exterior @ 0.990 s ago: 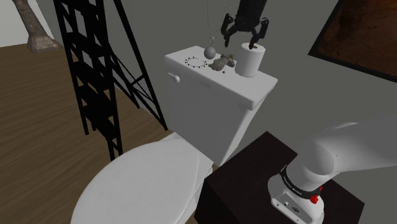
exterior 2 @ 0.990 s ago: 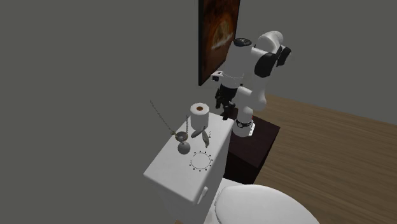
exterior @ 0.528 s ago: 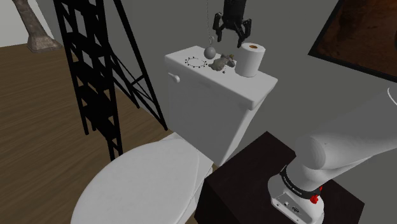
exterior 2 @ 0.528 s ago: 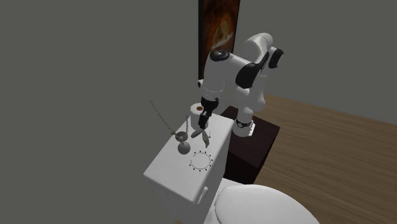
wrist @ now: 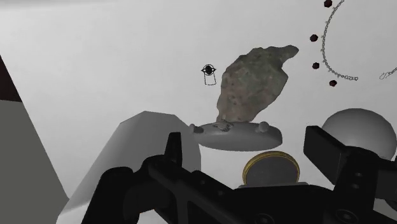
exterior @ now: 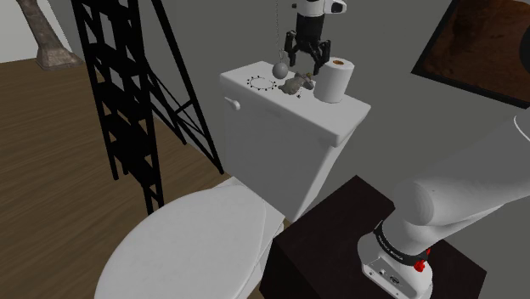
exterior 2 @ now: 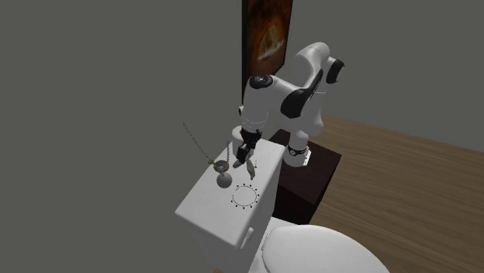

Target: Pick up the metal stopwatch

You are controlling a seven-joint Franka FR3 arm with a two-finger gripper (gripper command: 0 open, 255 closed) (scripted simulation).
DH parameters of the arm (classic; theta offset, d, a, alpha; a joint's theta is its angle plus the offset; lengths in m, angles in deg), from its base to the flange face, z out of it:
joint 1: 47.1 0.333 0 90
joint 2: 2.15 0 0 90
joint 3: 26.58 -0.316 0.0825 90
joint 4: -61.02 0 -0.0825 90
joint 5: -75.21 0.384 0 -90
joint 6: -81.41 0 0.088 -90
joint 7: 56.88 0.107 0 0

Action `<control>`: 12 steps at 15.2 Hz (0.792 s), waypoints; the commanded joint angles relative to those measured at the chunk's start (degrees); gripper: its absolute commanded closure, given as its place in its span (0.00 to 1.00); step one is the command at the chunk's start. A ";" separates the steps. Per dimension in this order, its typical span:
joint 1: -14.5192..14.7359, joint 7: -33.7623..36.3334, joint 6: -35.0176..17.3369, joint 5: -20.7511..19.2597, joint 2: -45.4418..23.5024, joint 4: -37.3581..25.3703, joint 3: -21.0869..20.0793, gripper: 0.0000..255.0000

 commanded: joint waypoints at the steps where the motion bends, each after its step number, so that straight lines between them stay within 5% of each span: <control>1: 0.04 0.17 -0.70 0.01 0.04 0.72 -0.06 0.00; 2: 0.07 0.20 -0.59 0.06 0.13 0.71 -0.07 1.00; 12: 0.03 0.11 0.07 0.00 -0.03 -0.12 -0.05 1.00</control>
